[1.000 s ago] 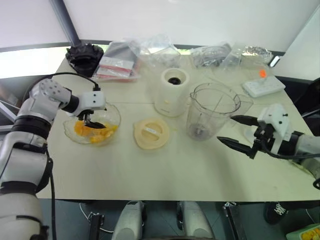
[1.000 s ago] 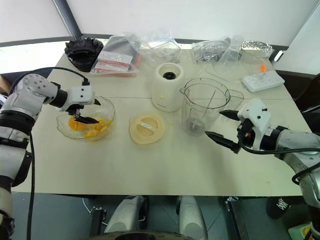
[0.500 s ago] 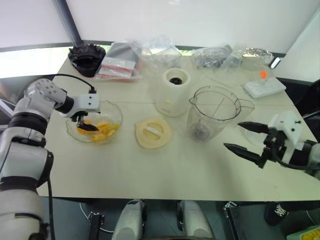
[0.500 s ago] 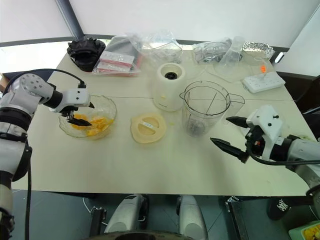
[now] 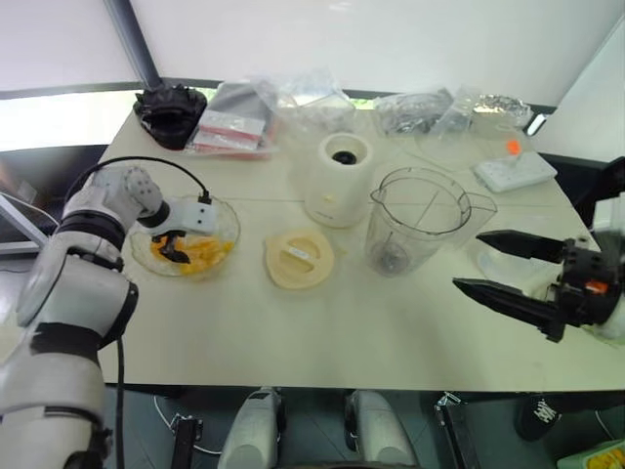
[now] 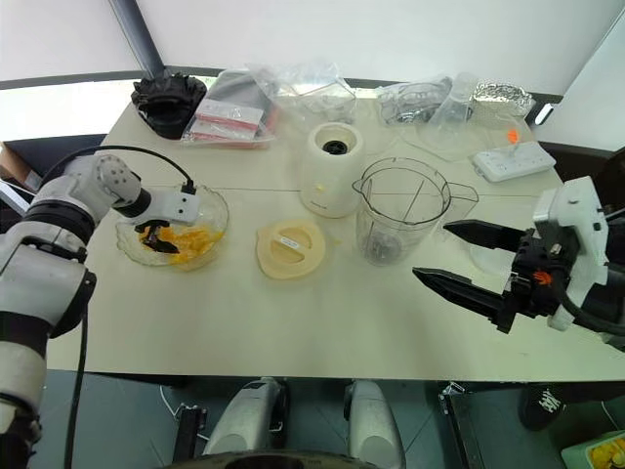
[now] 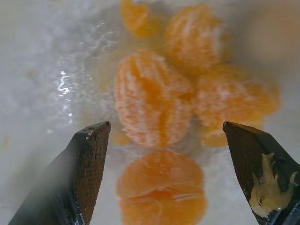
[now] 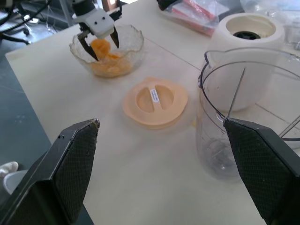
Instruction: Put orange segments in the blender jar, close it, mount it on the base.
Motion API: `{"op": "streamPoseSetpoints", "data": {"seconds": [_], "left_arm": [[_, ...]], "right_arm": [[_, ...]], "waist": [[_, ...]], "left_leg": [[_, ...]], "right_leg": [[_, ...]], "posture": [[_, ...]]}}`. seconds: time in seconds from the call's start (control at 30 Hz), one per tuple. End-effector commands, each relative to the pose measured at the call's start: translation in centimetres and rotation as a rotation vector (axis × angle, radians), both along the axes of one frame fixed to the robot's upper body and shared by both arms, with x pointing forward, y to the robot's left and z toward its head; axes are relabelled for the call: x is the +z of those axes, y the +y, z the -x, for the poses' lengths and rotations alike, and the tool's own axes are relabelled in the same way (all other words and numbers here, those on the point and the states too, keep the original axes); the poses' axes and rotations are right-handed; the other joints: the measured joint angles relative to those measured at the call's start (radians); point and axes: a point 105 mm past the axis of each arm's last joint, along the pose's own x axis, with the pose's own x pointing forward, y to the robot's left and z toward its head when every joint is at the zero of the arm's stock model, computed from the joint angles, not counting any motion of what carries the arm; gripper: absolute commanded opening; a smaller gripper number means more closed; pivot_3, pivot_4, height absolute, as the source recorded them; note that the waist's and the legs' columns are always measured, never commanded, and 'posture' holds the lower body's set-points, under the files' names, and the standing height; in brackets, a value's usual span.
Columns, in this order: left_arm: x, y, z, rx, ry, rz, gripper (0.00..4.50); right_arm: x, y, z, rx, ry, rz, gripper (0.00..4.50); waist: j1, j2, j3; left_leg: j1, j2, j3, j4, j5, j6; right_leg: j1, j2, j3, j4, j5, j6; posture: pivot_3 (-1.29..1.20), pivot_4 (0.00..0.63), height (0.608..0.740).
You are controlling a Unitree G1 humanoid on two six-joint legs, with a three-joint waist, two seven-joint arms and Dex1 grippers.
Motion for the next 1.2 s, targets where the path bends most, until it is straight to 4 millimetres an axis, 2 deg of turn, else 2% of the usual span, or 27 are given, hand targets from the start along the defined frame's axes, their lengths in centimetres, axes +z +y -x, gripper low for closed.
{"op": "streamPoseSetpoints", "data": {"seconds": [0.03, 0.2, 0.37, 0.5, 0.93, 1.03, 1.1, 1.2], "left_arm": [[0.9, 0.1, -1.0, 0.012, -0.081, -0.049, 4.01], [0.1, -0.4, -1.0, 0.034, -0.064, -0.022, 4.01], [-1.0, -0.1, -0.7, 0.066, -0.037, -0.029, 4.01], [-1.7, 0.5, -0.4, 0.086, -0.020, -0.054, 4.01], [-2.8, -0.1, 0.2, 0.147, 0.035, 0.047, 4.01], [-3.4, -0.4, 0.0, 0.157, 0.027, 0.048, 3.13], [-3.5, -0.5, 0.0, 0.158, 0.026, 0.049, 2.23], [-3.6, -0.5, 0.0, 0.164, 0.022, 0.050, 0.61]], "right_arm": [[1.3, 1.1, 0.6, 0.036, -0.047, -0.036, 4.42], [2.4, 2.4, 1.5, 0.105, -0.054, -0.072, 4.42], [1.9, 3.5, 1.9, 0.166, -0.020, -0.022, 4.42], [1.3, 3.5, 1.6, 0.174, -0.005, 0.013, 4.42], [0.9, 3.3, 0.5, 0.158, -0.022, 0.032, 4.42], [0.9, 3.3, 0.1, 0.150, -0.031, 0.043, 4.50], [0.9, 3.2, 0.0, 0.144, -0.036, 0.044, 4.50], [0.9, 3.2, -0.1, 0.138, -0.039, 0.045, 4.50]], "waist": [[0.000, 0.000, 0.000], [0.000, 0.000, 0.000], [-0.001, 0.000, 0.000], [0.000, -0.001, 0.000], [0.000, -0.001, -0.001], [0.001, 0.000, -0.001], [0.003, 0.000, -0.002], [0.000, 0.000, -0.002]], "left_leg": [[0.000, 0.000, 0.000, 0.000, 0.000, 0.000], [-0.001, 0.000, 0.000, 0.000, 0.000, 0.000], [0.000, 0.000, 0.000, 0.000, 0.000, 0.000], [-0.001, 0.000, 0.000, 0.000, 0.000, 0.000], [-0.001, 0.000, 0.000, 0.001, 0.000, 0.000], [0.001, 0.000, 0.000, 0.001, 0.000, 0.000], [0.003, 0.000, 0.000, 0.001, 0.000, 0.000], [0.006, 0.000, 0.000, 0.001, 0.000, 0.000]], "right_leg": [[0.000, 0.000, 0.000, 0.000, 0.001, 0.003], [0.000, 0.000, 0.000, 0.000, 0.001, 0.002], [0.000, 0.000, 0.000, 0.000, 0.001, 0.001], [0.000, 0.000, 0.000, 0.000, 0.001, 0.001], [0.000, 0.000, 0.000, 0.000, 0.001, 0.001], [0.000, 0.000, 0.000, 0.001, 0.001, 0.001], [0.003, 0.000, 0.000, 0.001, 0.001, 0.001], [0.005, 0.000, 0.000, 0.001, 0.001, -0.001]], "posture": [[0.00, 0.150, 0.740], [0.00, 0.150, 0.740], [0.00, 0.150, 0.740], [0.00, 0.150, 0.740], [0.00, 0.150, 0.740], [0.00, 0.150, 0.740], [0.00, 0.150, 0.740], [0.00, 0.150, 0.740]]}}
